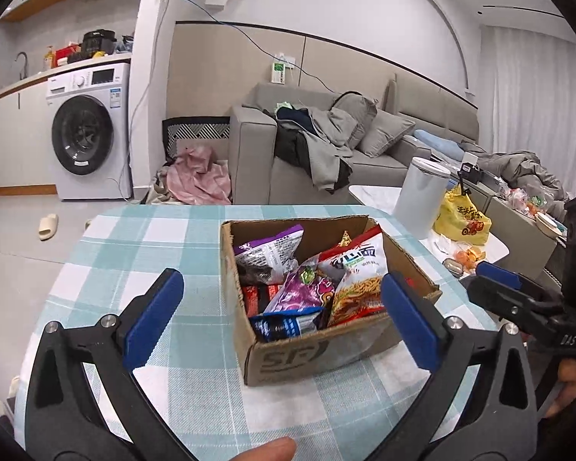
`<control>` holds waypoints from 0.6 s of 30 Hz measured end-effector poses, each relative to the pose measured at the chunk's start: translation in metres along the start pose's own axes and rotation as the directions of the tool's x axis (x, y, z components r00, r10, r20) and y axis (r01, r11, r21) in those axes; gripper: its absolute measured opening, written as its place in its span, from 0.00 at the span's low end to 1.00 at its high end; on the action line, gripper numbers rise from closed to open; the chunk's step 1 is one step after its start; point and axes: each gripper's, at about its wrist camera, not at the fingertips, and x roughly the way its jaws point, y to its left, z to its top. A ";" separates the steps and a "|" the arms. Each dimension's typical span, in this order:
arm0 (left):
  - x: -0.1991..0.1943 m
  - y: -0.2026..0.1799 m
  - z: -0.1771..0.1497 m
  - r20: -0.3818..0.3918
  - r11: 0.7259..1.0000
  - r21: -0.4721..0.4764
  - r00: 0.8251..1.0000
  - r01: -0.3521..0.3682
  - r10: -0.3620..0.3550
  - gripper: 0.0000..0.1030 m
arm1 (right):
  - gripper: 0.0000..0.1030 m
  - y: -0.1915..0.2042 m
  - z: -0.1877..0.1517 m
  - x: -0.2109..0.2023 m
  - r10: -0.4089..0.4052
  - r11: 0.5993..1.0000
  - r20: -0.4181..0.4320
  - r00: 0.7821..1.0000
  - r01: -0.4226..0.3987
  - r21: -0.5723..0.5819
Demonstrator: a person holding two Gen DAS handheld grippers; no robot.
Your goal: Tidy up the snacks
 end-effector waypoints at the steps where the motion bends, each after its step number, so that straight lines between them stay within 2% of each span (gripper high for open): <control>1: -0.004 0.000 -0.003 0.004 1.000 0.001 1.000 -0.001 0.001 0.99 | 1.00 0.002 -0.002 -0.003 0.002 1.000 0.005 1.000 -0.002 -0.008; 10: -0.034 0.001 -0.042 0.028 0.999 0.038 0.999 -0.024 0.023 0.99 | 1.00 0.011 -0.023 -0.014 0.003 0.997 0.020 1.000 -0.002 -0.071; 18: -0.020 0.018 -0.072 0.022 0.998 -0.018 0.998 -0.060 0.061 0.99 | 1.00 0.011 -0.048 -0.006 0.004 0.995 0.033 0.999 0.000 -0.099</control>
